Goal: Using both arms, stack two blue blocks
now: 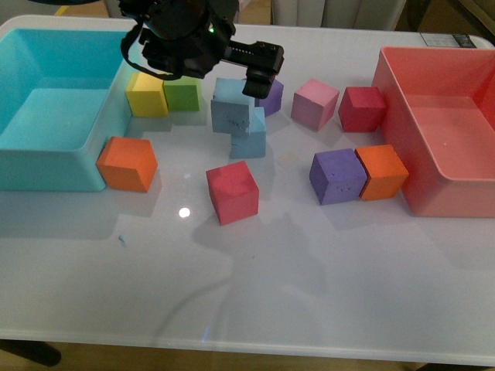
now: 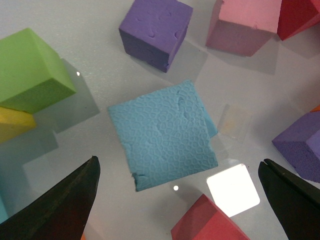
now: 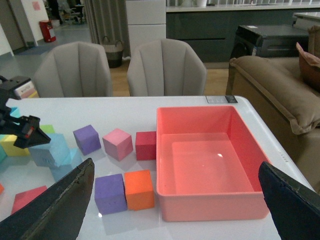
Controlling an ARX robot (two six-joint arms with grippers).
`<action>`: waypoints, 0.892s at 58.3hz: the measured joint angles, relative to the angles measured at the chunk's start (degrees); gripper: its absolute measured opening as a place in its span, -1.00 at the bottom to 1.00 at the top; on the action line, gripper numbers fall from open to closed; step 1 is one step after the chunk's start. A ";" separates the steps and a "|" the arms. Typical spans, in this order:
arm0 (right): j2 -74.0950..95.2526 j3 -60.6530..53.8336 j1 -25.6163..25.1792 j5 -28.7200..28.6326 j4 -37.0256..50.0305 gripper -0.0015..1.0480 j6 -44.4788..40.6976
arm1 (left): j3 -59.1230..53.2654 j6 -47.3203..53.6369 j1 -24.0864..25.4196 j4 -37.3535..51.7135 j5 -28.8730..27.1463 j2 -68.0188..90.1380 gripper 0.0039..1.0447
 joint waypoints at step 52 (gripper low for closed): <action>0.00 0.00 0.00 -0.09 0.00 0.83 0.00 | -72.50 -2.27 22.16 68.52 -5.31 -53.96 -0.35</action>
